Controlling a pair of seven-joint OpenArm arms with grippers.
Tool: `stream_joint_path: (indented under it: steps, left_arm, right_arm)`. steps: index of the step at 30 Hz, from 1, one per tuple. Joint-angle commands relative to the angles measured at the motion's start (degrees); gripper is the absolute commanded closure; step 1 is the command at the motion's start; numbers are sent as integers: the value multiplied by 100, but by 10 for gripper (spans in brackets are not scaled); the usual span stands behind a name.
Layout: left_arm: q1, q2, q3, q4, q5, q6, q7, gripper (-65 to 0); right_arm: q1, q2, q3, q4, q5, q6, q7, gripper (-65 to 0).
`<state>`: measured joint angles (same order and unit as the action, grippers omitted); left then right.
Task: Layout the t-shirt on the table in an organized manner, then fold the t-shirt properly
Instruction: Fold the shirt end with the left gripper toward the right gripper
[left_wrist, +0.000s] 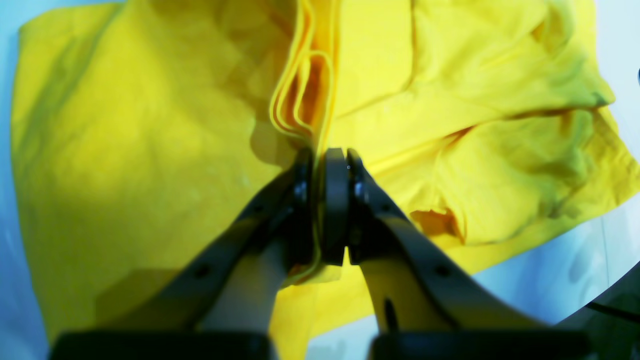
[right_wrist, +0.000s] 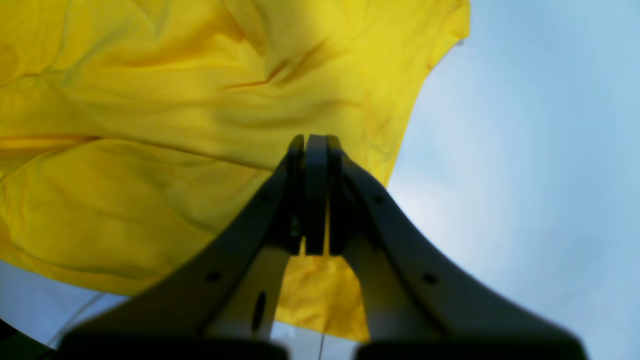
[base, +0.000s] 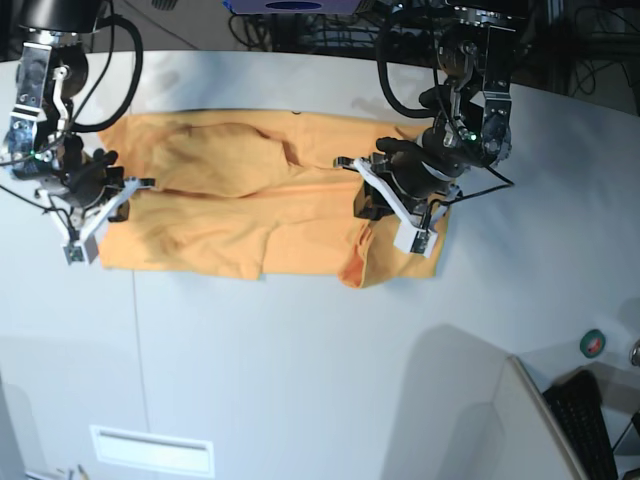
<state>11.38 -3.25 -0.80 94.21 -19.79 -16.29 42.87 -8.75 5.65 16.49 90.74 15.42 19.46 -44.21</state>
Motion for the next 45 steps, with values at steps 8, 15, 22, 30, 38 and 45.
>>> stream_joint_path:
  steps: [8,15,22,30,38,45]
  left_arm:
    - [-157,56,269,-301,-74,-10,-133,0]
    - [-237,65,286,-309,-74,-10,-133,0]
    - [-316,74,278,-309,-74,-10,-133,0]
    - [-483,127,286,-380,-74,-10,-133,0]
    - [-518,153,286,-512,-74,-10,-133,0]
    - [-483,153,295,-476,-74,-10,-107,0]
  right_arm:
    - [62,55,26,117,62,36,91,0]
    - [62,55,17,117,62,36,91,0]
    - [71,55,8,117,62,36,91,0]
    - [71,55,-1,117,62,36,91,0]
    - [71,55,-1,117,62,36,91,0]
    - [141,55,-1,117,62,36,91,0]
